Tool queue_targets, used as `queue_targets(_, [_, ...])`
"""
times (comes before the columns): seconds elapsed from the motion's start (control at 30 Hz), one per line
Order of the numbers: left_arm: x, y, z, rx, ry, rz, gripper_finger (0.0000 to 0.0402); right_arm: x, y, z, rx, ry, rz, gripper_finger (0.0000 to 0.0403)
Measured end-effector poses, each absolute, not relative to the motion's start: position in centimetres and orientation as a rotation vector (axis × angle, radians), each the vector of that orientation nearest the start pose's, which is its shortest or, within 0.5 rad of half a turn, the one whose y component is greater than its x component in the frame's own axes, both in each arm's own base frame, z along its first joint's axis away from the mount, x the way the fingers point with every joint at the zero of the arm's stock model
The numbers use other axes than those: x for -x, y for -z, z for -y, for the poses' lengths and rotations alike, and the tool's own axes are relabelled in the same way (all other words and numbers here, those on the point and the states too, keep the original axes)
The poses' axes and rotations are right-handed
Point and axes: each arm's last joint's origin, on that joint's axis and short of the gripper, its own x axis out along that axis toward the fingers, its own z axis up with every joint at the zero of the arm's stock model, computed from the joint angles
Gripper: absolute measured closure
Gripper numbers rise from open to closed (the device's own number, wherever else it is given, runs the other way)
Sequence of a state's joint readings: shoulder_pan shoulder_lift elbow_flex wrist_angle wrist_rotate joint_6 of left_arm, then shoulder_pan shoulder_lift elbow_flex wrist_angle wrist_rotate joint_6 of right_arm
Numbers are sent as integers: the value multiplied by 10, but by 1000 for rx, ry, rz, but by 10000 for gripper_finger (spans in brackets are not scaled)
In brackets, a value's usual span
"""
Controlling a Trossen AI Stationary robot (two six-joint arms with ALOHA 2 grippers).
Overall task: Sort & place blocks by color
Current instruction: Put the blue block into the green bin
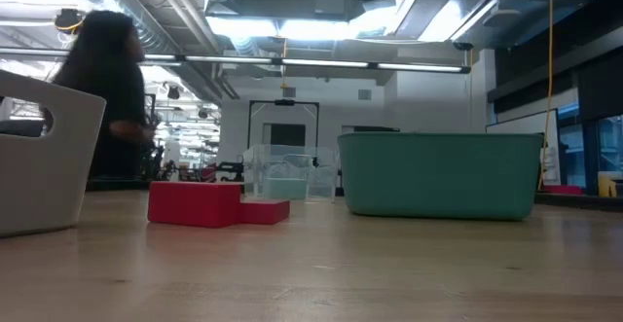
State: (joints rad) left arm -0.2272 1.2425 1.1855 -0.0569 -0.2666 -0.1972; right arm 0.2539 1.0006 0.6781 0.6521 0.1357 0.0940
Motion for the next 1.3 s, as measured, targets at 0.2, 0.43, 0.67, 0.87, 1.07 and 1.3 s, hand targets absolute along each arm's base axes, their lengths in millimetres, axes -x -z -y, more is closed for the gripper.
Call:
queue_targets(0.2, [-302, -341, 43, 279, -43, 112, 399, -201, -340, -49, -146, -144, 282, 162])
queue_targets(0.43, [-321, -314, 45, 316, -63, 71, 399, -195, -339, -47, -139, -146, 245, 162])
queue_targets(0.67, [-345, -314, 21, 327, -110, -51, 399, -185, -348, -44, -125, -122, 293, 162])
queue_targets(0.87, [-402, -288, -5, 219, -94, -446, 399, -182, -350, -43, -128, -115, 306, 162])
queue_targets(1.07, [-443, -241, -7, 99, -139, -702, 399, -182, -349, -43, -127, -115, 302, 162])
queue_targets(1.3, [-456, -201, -6, 44, -169, -821, 391, -182, -349, -43, -123, -114, 299, 162])
